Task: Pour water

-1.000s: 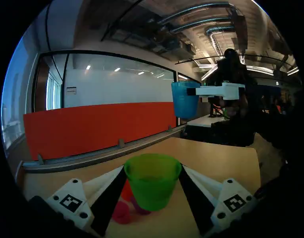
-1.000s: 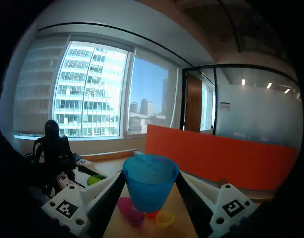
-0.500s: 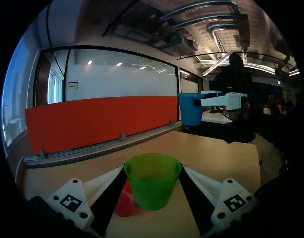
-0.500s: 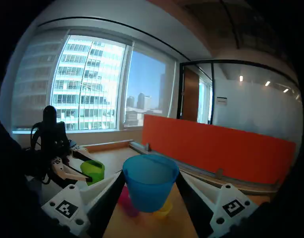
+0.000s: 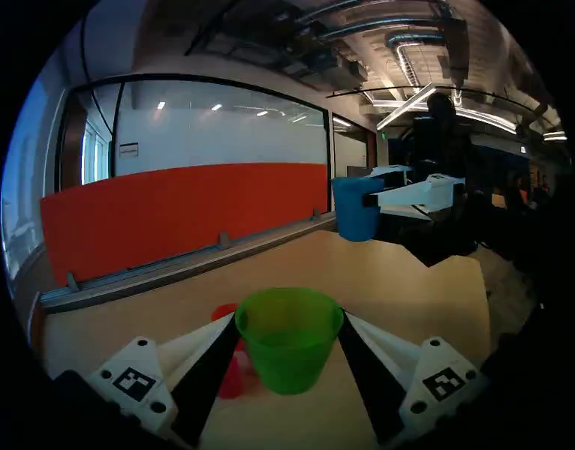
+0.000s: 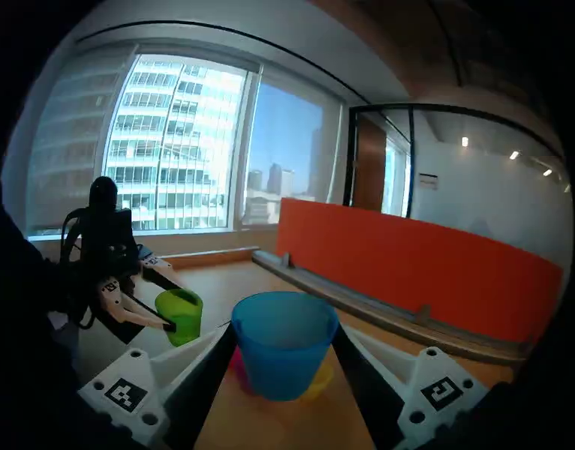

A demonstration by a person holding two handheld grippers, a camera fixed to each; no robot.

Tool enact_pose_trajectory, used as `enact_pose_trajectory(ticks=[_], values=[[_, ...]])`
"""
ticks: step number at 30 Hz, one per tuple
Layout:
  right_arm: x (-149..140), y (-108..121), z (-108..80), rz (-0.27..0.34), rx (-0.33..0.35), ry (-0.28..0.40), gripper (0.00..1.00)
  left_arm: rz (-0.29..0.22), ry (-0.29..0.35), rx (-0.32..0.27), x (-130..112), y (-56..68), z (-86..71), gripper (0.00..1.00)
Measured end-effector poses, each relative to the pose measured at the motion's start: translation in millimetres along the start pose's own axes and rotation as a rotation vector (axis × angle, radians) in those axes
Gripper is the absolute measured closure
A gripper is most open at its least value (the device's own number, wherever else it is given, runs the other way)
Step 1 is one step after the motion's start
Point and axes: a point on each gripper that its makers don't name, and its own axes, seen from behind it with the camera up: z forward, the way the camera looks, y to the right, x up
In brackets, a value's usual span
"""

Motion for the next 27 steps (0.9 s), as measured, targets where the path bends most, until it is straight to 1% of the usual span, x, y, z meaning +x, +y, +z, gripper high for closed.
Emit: enact_pose_trajectory(ticks=[5, 17, 27], values=[[-18.0, 0.3, 1.2, 0.013, 0.001, -0.026, 0.09, -0.002, -0.023, -0.006, -8.7, -0.3, 2.7, 0.12], [-45.2, -0.5, 2.7, 0.027, 0.015, -0.073, 0.09, 0.014, -0.087, -0.022, -30.5, 0.6, 7.7, 0.12], [-72.0, -8.0, 3.4, 0.023, 0.043, -0.117, 0.08, 0.019, -0.135, -0.044, -47.8, 6.4, 12.7, 0.12]])
